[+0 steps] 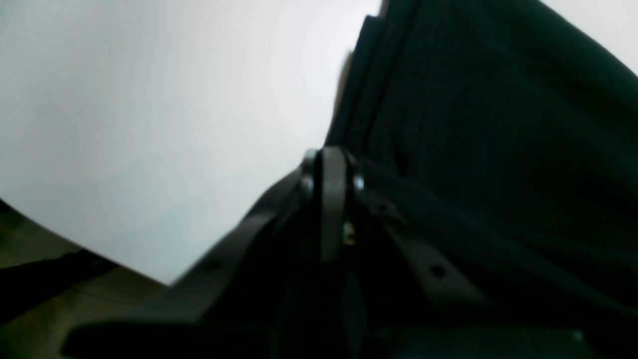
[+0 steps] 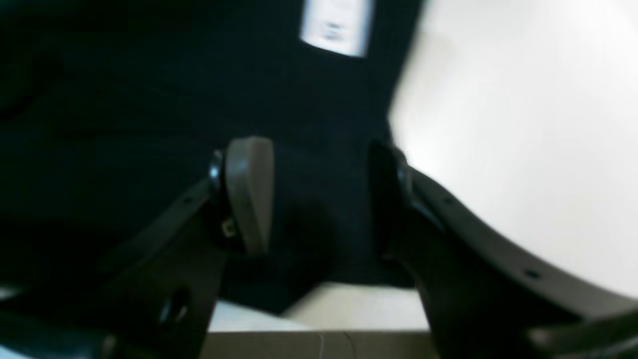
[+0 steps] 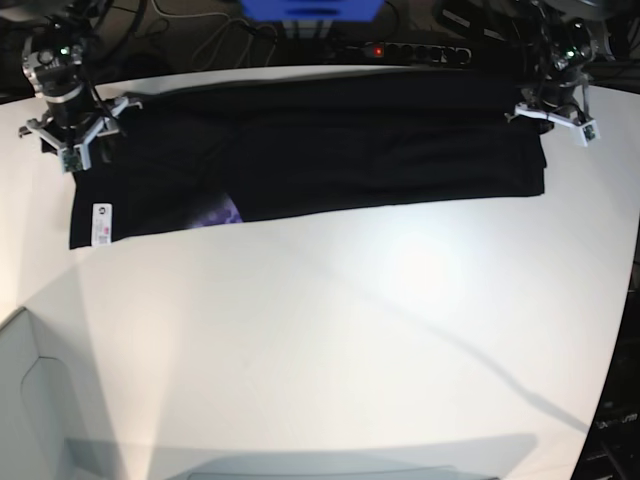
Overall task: Fold the T-shirt properly
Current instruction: 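Move the right gripper over the sleeve end of the folded shirt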
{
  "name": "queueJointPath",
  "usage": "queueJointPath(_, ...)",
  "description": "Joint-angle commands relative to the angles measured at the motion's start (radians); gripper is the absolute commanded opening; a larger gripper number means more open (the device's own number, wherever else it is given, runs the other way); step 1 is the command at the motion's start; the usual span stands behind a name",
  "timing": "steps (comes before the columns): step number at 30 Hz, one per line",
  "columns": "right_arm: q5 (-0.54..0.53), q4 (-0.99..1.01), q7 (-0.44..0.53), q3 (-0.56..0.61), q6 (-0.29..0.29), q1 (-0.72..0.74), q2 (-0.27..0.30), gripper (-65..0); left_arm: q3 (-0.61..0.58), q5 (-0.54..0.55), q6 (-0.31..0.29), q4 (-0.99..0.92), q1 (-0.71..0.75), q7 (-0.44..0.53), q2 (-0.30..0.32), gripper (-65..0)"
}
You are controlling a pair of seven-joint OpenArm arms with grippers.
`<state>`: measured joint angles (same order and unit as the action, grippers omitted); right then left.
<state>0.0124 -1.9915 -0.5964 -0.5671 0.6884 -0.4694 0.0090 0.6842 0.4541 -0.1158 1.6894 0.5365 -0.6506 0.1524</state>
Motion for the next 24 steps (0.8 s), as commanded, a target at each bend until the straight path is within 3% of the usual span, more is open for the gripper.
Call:
queueJointPath(1,-0.013,-0.016,0.017,0.025,0.01,-0.005,0.006,-33.5,0.002,0.001,0.003,0.013,0.004,0.005,0.011,-65.0)
queueJointPath(7,-0.013,0.034,0.017,0.16,0.01,0.007,0.012,-33.5,0.002,0.001,0.003,0.013,0.004,0.005,0.011,-65.0)
queueJointPath(12,-0.013,0.113,0.026,0.233,0.01,0.037,0.05,-33.5,0.002,0.001,0.003,0.013,0.007,0.005,0.011,-65.0)
queueJointPath(24,-0.012,0.192,0.019,0.286,0.01,0.114,0.102,-34.0,0.002,0.001,0.003,0.013,0.01,0.005,0.009,-65.0)
